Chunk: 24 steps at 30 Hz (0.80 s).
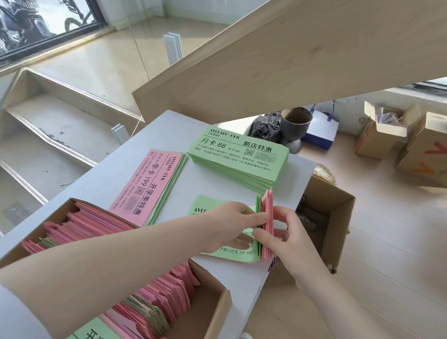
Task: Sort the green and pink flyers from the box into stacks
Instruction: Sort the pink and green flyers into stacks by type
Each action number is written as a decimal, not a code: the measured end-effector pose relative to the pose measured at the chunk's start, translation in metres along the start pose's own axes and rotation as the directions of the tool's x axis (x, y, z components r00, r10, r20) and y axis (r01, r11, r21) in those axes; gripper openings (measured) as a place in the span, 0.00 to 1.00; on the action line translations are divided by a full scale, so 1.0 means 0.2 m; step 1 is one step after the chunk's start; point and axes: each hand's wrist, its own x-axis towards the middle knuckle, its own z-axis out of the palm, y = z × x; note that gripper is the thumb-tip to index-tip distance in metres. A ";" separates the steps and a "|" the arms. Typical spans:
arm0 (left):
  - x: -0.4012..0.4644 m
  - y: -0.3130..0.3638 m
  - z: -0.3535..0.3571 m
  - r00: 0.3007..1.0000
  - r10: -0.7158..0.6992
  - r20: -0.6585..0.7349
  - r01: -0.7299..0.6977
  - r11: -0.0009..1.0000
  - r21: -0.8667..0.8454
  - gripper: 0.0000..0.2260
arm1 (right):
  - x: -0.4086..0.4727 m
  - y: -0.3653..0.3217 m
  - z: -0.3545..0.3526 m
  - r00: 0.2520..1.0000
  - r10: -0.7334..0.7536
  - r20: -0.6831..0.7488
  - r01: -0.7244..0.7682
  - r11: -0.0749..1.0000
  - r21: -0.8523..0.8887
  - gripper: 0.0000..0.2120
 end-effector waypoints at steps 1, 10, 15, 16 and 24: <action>0.00 0.00 0.00 1.000 -0.004 0.001 0.004 1.000 0.002 0.15 | 0.00 0.00 0.00 1.000 0.003 0.001 -0.003 1.000 0.003 0.25; 0.02 0.01 -0.06 1.000 -0.006 0.030 0.006 1.000 0.008 0.10 | 0.05 -0.02 -0.02 0.996 0.068 0.060 -0.077 0.983 0.165 0.22; 0.04 0.02 -0.05 1.000 -0.022 0.009 0.022 0.998 0.053 0.15 | 0.07 -0.01 -0.02 0.996 0.070 0.060 -0.079 0.984 0.162 0.22; 0.04 0.02 -0.05 1.000 -0.029 -0.010 0.029 0.998 0.064 0.16 | 0.07 -0.01 -0.02 0.996 0.062 0.067 -0.072 0.983 0.168 0.22; 0.07 0.04 -0.04 0.995 -0.096 -0.004 0.096 0.991 0.092 0.22 | 0.08 0.00 -0.03 0.989 0.023 0.147 -0.053 0.977 0.207 0.22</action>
